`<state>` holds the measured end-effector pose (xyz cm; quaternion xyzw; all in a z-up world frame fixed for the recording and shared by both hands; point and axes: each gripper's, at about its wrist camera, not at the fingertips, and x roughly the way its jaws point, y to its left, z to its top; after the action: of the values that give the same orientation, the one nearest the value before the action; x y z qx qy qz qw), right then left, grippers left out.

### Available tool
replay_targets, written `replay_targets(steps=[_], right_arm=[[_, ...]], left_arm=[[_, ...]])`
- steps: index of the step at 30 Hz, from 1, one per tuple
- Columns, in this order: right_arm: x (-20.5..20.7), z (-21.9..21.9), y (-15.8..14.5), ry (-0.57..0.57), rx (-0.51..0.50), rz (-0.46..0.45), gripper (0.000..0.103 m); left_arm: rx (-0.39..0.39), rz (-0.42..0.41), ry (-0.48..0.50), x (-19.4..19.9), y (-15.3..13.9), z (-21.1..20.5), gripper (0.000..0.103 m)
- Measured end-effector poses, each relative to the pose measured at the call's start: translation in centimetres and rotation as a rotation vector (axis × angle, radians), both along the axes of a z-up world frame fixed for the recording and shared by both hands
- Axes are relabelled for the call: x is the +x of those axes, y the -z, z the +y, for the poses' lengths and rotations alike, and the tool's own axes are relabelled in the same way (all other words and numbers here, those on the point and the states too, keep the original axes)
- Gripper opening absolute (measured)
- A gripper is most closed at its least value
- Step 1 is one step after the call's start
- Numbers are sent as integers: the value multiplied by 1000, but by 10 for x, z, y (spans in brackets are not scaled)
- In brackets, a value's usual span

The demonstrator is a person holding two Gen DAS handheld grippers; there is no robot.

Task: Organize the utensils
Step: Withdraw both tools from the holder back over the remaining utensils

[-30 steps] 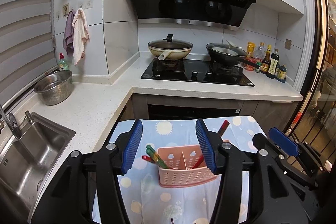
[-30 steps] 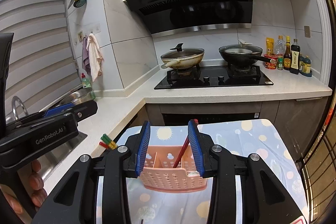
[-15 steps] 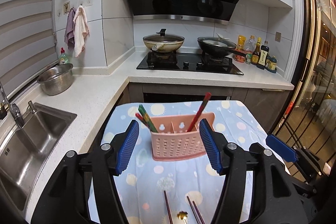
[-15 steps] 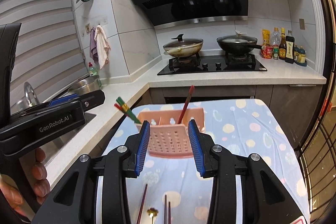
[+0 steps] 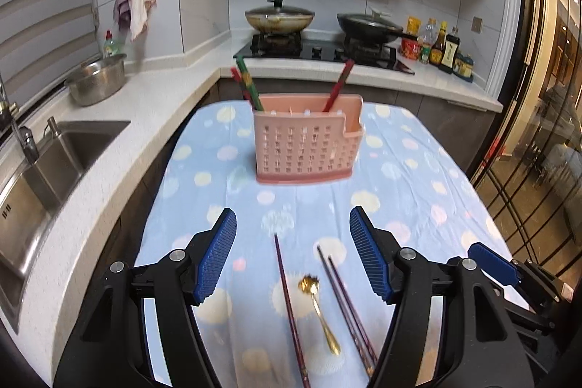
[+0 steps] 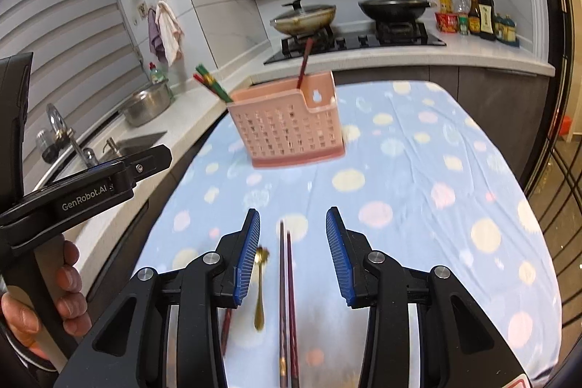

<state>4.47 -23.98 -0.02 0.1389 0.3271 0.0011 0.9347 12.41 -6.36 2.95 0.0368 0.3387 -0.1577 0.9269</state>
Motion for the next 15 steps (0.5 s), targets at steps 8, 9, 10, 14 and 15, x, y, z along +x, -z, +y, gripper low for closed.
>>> replay_targets(steps=[8,9,10,14,15], right_arm=[[-50,21,57,-50,-67,136,38],[-55,24,64,-61,-81,151,38],[-60,28,70,-75,-91,166,38],[-72,42,94,-125,-135,215,38],[-73,44,100,-134,-134,229,38]], left_arm=[[57,112,3,-40,66,16,62],[68,124,2,-45,75,18,62],[76,134,5,-49,83,20,62],[87,186,12,-64,114,23,62],[87,200,14,-67,120,23,61]])
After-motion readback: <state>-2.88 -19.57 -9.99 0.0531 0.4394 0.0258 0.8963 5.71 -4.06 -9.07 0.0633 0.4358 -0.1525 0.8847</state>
